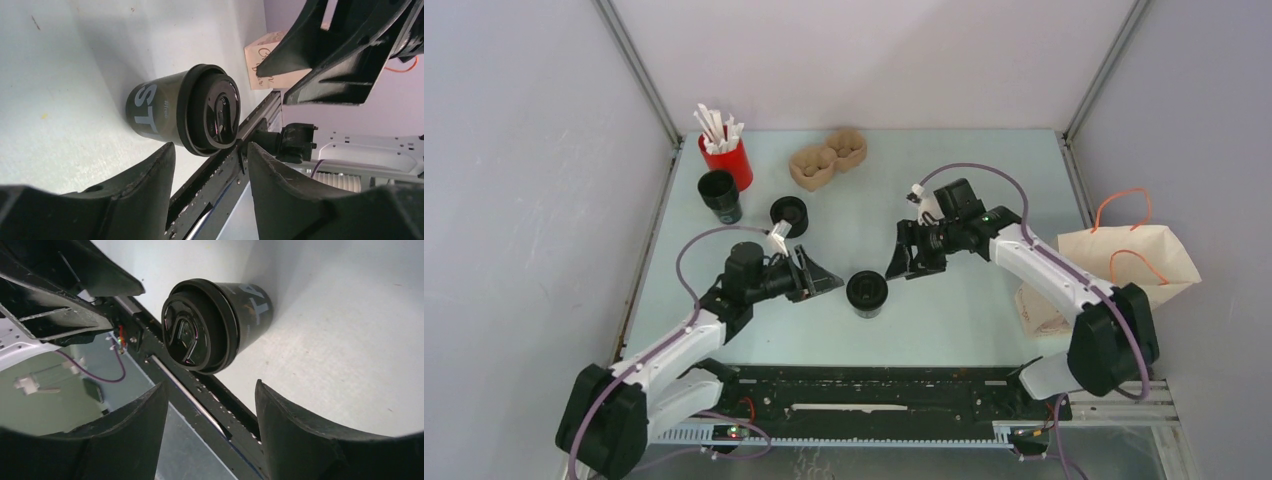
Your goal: Pack the takeout coffee
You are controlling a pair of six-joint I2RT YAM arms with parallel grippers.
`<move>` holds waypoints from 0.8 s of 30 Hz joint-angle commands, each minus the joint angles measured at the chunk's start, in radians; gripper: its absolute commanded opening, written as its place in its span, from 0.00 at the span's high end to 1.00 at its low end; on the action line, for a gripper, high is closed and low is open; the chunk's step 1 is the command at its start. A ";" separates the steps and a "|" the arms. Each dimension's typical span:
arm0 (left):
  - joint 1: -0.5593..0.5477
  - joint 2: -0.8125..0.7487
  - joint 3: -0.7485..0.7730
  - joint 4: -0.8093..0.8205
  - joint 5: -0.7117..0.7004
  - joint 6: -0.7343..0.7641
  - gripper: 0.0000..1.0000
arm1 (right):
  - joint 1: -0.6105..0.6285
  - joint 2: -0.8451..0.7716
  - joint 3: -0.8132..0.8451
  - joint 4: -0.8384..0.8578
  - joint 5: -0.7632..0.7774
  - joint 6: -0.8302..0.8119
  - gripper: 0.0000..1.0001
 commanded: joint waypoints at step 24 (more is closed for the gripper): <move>-0.072 0.125 -0.071 0.188 -0.079 -0.065 0.59 | -0.092 0.156 -0.219 0.435 -0.359 0.094 0.50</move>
